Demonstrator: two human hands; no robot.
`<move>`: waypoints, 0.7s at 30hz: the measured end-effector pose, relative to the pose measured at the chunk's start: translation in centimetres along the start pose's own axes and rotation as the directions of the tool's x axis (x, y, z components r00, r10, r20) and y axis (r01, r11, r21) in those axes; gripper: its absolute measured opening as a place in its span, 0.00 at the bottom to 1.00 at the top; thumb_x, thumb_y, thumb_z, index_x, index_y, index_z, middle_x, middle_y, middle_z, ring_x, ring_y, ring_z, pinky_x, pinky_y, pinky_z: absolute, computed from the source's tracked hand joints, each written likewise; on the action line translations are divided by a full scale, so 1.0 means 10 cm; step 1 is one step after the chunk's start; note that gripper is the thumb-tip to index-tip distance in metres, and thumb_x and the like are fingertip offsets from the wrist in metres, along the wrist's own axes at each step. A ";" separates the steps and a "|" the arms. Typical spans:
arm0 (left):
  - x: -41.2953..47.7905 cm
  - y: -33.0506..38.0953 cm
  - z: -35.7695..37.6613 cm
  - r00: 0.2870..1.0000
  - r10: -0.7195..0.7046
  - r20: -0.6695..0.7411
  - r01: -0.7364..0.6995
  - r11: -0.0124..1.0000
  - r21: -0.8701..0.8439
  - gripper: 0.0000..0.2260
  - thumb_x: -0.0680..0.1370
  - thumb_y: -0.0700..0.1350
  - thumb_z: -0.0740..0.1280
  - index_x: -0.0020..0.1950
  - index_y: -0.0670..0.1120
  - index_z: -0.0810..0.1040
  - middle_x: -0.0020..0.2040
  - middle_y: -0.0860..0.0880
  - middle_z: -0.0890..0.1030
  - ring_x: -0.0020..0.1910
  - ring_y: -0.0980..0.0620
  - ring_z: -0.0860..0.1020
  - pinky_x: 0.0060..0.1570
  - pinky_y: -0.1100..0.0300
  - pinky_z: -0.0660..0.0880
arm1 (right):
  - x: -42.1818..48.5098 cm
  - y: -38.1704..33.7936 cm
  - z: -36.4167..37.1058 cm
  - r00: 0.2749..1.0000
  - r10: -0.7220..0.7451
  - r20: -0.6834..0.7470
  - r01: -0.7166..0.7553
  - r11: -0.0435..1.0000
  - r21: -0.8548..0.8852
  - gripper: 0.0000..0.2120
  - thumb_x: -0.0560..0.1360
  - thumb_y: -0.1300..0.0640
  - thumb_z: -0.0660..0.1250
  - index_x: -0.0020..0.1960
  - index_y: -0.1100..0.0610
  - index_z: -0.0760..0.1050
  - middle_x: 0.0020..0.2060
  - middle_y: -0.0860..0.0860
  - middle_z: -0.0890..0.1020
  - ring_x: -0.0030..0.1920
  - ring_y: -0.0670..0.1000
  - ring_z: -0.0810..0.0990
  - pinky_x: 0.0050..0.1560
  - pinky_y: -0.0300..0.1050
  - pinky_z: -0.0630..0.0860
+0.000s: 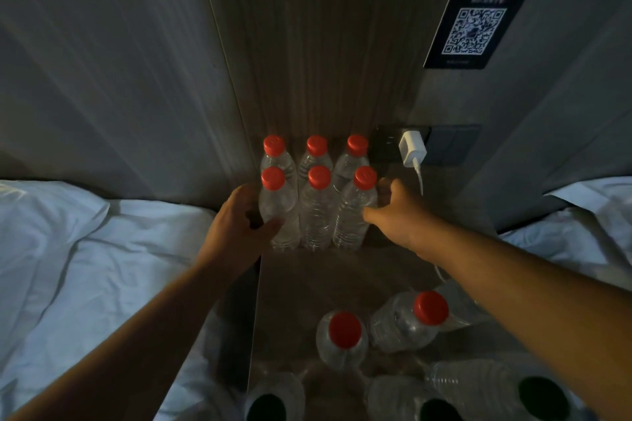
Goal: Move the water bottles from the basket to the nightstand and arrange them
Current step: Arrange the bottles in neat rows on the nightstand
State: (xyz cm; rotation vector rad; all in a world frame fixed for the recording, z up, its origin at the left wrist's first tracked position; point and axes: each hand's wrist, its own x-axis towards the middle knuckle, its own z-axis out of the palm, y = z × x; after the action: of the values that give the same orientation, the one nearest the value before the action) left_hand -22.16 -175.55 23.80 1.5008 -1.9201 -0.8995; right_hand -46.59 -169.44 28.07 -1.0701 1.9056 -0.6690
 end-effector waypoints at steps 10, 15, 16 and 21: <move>-0.77 0.48 -0.30 0.992 0.069 0.103 -0.065 0.997 -0.036 0.09 0.71 0.54 0.68 0.46 0.52 0.82 0.42 0.54 0.81 0.41 0.59 0.79 0.39 0.70 0.73 | -0.91 -0.11 -0.26 0.980 -0.152 -0.132 0.107 0.948 -0.300 0.13 0.74 0.52 0.68 0.58 0.51 0.76 0.51 0.47 0.79 0.54 0.50 0.79 0.53 0.44 0.75; -1.08 0.85 -0.29 0.916 0.186 0.354 -0.124 0.973 -0.193 0.04 0.72 0.53 0.69 0.43 0.54 0.80 0.35 0.58 0.80 0.33 0.61 0.77 0.33 0.68 0.72 | -1.27 0.04 -0.41 0.989 -0.120 -0.087 0.082 0.934 -0.349 0.06 0.73 0.49 0.70 0.47 0.49 0.78 0.41 0.44 0.81 0.46 0.46 0.81 0.51 0.45 0.77; -1.11 0.89 -0.25 0.892 0.205 0.403 -0.141 0.973 -0.183 0.02 0.74 0.49 0.71 0.43 0.55 0.79 0.35 0.60 0.80 0.33 0.63 0.77 0.34 0.70 0.71 | -1.32 0.08 -0.43 0.990 -0.130 -0.062 0.098 0.925 -0.366 0.07 0.72 0.47 0.71 0.47 0.49 0.79 0.40 0.44 0.82 0.45 0.45 0.81 0.50 0.46 0.78; -1.17 0.87 -0.05 0.835 0.227 0.502 -0.252 0.968 -0.019 0.11 0.71 0.55 0.72 0.52 0.60 0.77 0.45 0.64 0.79 0.47 0.64 0.79 0.46 0.65 0.78 | -1.47 0.18 -0.43 0.985 -0.168 0.027 0.158 0.840 -0.519 0.10 0.71 0.48 0.73 0.51 0.47 0.77 0.42 0.43 0.82 0.44 0.42 0.80 0.48 0.41 0.79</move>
State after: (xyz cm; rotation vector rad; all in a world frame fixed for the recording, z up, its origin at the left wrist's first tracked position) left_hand -24.37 -162.92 30.71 1.0755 -2.4482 -1.2190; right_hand -46.79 -155.58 34.82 -1.5833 2.0853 -0.2453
